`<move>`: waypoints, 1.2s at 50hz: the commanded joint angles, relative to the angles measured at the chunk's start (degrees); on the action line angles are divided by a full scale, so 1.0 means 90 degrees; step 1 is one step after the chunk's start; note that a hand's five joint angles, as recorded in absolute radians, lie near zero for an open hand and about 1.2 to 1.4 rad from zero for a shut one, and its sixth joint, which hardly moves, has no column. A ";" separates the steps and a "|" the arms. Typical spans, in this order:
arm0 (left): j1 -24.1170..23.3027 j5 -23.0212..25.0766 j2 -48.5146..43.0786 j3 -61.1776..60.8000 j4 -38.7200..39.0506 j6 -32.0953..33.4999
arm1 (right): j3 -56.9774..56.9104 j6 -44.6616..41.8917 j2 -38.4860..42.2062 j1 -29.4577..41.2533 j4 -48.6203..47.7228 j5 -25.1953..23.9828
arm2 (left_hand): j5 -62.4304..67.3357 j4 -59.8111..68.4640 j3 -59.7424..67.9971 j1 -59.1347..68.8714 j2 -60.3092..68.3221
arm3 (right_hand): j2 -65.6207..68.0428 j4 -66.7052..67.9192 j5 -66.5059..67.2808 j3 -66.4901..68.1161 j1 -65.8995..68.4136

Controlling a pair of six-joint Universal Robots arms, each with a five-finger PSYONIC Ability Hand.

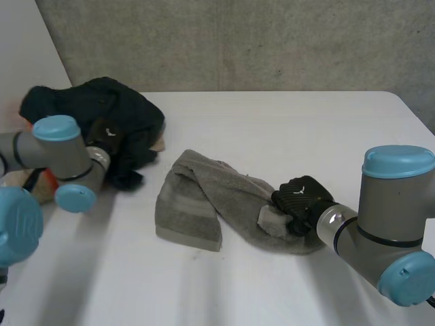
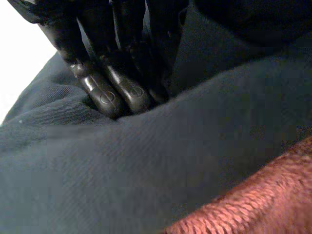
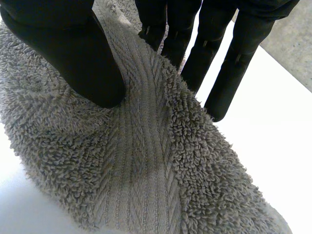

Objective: Fold the laundry.

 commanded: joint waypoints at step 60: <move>-0.1653 0.0563 0.2517 -0.3439 -0.0346 -0.4601 | 0.0306 -0.0369 -0.0356 -0.0273 0.0030 -0.0814 | -0.6369 -0.6508 -0.6428 -0.6157 -0.6531 | -0.5157 -0.5389 -0.4998 -0.5270 -0.4319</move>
